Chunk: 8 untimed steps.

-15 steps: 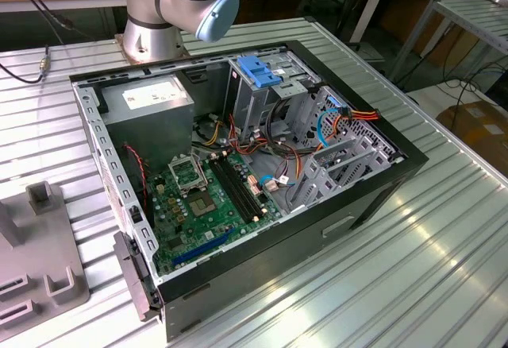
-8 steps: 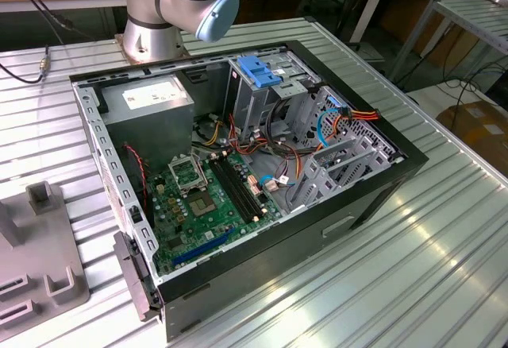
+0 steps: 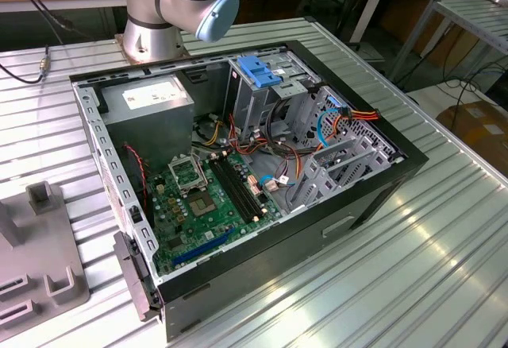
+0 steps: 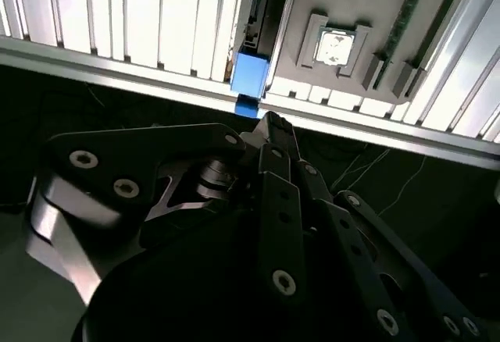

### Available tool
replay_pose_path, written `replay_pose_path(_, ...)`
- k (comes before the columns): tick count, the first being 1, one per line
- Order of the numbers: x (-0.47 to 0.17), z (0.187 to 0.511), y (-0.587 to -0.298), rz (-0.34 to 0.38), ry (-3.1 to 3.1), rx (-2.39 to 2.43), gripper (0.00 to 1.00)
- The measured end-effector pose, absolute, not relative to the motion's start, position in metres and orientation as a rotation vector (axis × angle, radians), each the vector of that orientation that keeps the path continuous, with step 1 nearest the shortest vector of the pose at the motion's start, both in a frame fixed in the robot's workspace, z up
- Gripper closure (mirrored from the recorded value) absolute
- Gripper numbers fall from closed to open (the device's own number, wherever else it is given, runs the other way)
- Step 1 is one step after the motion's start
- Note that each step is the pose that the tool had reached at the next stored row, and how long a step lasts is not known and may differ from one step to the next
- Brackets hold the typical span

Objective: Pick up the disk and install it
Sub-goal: 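Pick up the disk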

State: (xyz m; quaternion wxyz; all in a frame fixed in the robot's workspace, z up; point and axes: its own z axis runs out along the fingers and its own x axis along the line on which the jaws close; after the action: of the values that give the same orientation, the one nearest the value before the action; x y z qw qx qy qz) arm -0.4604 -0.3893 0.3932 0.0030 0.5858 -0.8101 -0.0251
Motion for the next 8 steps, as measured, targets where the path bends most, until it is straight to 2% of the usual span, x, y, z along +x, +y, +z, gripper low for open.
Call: replay_pose_path(8,-0.4604,0.3932,-0.3893,-0.077,-2.299,2.122,0.90)
